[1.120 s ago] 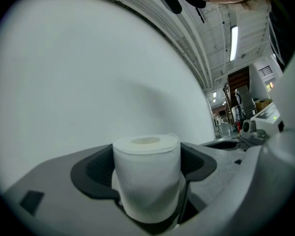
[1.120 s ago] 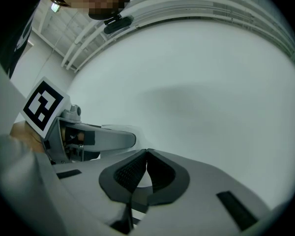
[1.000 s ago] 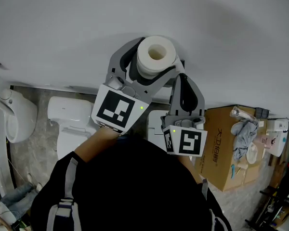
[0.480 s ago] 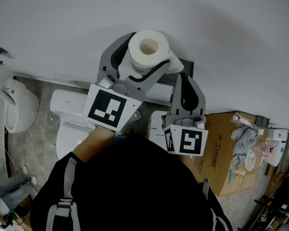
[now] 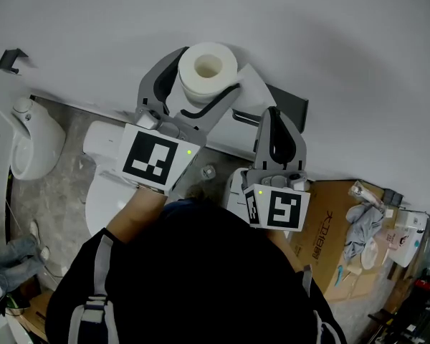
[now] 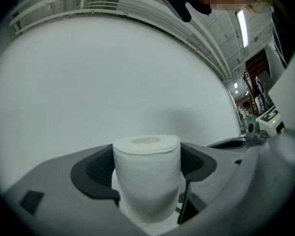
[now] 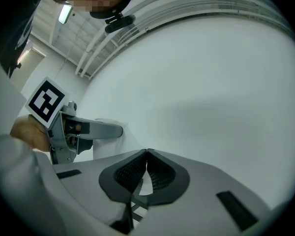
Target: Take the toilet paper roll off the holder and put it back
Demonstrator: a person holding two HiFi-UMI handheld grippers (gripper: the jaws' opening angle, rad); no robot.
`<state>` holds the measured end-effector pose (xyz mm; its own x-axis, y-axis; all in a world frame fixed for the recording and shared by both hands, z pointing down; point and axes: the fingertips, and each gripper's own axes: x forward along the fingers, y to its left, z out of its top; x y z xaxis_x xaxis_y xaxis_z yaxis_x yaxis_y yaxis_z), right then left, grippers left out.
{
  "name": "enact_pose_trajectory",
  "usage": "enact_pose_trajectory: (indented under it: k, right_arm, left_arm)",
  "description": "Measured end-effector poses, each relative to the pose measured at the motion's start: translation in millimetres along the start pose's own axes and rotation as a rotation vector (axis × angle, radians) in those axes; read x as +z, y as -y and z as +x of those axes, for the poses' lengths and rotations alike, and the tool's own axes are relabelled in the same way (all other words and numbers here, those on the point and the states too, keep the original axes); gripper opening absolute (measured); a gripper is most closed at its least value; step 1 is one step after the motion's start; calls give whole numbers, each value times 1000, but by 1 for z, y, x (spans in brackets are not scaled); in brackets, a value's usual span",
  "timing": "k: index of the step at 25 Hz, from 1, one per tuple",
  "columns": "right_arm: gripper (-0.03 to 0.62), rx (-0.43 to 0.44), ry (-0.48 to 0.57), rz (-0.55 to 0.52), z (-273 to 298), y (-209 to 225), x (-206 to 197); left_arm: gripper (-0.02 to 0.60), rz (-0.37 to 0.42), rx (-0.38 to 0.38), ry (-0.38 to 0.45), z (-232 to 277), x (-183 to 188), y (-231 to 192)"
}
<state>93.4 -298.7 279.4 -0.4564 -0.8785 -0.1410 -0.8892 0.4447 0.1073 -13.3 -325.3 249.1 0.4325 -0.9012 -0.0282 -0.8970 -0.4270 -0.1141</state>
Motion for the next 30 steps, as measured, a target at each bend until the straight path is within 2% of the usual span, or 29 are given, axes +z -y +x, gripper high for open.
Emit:
enact_pose_trajectory:
  k: [10, 30]
  right_arm:
    - [23, 29, -2, 2, 12, -20, 0]
    - [23, 26, -5, -9, 18, -27, 0]
  left_arm:
    - [391, 1, 49, -17, -17, -7, -28]
    - [390, -11, 43, -21, -16, -11, -36]
